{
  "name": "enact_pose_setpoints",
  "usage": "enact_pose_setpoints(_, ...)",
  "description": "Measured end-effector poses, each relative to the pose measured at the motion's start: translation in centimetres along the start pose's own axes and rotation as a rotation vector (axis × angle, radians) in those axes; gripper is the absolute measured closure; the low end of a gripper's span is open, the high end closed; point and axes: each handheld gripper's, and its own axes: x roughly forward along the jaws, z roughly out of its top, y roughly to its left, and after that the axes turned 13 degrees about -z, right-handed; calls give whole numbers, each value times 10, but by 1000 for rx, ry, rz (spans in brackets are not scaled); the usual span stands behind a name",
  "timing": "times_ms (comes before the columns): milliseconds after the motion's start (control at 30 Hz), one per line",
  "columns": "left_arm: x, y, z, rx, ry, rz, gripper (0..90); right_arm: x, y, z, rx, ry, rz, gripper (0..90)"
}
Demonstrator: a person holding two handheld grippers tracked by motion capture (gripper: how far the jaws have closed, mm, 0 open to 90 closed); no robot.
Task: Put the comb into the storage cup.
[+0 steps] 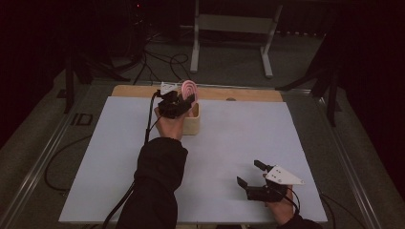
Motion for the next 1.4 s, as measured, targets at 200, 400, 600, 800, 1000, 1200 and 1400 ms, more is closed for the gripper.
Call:
enact_pose_setpoints(200,1,1,-3,-6,0,1,628,0,0,0,0,-1,1,97)
enact_pose_setpoints(400,1,2,-5,-12,-1,0,627,1,0,0,1,0,4,97)
enact_pose_setpoints(600,1,3,-6,-14,1,1,627,1,0,0,-2,0,4,97)
enact_pose_setpoints(800,2,3,-9,-16,2,1,626,1,0,0,-1,0,3,97)
enact_pose_setpoints(1000,3,3,-10,-9,7,1,624,1,0,0,0,0,5,97)
enact_pose_setpoints(1200,2,2,-11,-12,4,-2,622,1,1,0,-4,0,4,98)
enact_pose_setpoints(1400,2,2,-11,-13,0,-7,619,1,1,0,-5,-1,5,97)
